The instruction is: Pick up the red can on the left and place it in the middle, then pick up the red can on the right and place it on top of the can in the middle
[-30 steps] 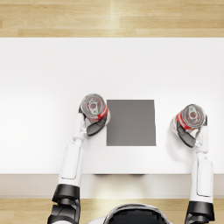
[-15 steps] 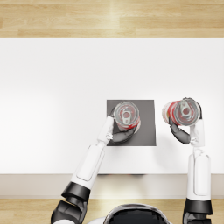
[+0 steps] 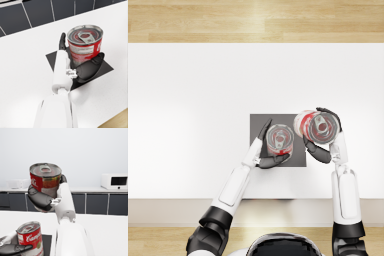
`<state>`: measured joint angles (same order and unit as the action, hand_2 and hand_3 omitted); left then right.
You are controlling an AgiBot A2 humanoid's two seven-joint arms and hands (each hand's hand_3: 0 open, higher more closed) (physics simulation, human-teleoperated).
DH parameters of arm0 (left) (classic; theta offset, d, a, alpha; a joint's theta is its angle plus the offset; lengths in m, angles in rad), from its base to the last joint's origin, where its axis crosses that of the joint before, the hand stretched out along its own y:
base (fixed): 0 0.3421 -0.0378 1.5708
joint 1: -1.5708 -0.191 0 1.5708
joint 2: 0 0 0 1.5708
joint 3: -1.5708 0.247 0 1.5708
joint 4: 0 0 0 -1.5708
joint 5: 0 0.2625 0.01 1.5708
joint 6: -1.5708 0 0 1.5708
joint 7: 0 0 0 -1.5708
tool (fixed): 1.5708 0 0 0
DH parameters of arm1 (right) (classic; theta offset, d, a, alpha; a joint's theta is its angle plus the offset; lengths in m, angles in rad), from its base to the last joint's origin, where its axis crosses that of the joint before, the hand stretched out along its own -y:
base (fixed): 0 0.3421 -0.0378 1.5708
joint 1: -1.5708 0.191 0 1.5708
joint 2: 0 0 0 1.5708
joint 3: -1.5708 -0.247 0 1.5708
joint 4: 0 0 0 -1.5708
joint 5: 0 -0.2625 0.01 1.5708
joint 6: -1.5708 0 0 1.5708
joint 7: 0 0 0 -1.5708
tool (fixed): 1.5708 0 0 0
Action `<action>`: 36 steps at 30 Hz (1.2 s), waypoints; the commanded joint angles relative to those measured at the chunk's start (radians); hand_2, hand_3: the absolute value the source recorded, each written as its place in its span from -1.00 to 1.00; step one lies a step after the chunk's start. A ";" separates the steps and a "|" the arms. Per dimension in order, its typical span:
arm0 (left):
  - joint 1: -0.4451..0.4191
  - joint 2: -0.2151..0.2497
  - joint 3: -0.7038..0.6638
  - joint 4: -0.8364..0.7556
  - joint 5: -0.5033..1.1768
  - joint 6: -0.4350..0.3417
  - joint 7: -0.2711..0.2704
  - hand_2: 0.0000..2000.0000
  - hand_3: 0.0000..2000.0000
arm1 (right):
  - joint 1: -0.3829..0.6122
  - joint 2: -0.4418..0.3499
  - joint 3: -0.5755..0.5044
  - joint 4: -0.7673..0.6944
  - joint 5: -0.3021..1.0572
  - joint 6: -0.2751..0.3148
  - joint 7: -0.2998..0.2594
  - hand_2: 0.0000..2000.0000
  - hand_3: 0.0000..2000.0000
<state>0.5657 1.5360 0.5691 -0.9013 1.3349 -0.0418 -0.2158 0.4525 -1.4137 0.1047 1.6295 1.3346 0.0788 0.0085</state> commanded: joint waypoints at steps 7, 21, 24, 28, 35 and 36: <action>-0.241 -0.115 -0.275 -0.616 0.000 0.035 0.191 -1.00 -1.00 | 0.095 -0.047 0.109 -0.040 0.000 0.000 -0.206 1.00 0.52; -0.307 -0.114 -0.435 -0.703 -0.001 0.042 0.216 -1.00 -1.00 | 0.093 -0.075 0.173 -0.161 0.000 -0.005 -0.347 1.00 0.52; -0.308 -0.110 -0.438 -0.703 -0.001 0.042 0.216 -1.00 -1.00 | 0.080 -0.076 0.176 -0.165 0.000 -0.005 -0.348 1.00 0.52; -0.308 -0.104 -0.448 -0.706 -0.001 0.042 0.216 -1.00 -1.00 | 0.068 -0.078 0.171 -0.175 0.000 -0.016 -0.346 1.00 0.52; -0.312 -0.096 -0.460 -0.713 -0.001 0.042 0.216 -1.00 -1.00 | 0.036 -0.077 0.161 -0.149 -0.001 -0.052 -0.339 1.00 0.52; -0.312 -0.095 -0.461 -0.713 -0.001 0.042 0.216 -1.00 -1.00 | 0.027 -0.076 0.163 -0.149 -0.001 -0.056 -0.340 -0.36 0.19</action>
<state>0.2458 1.4410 0.1125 -1.6044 1.3339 0.0000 0.0000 0.4851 -1.4927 0.2669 1.4700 1.3339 0.0137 -0.3340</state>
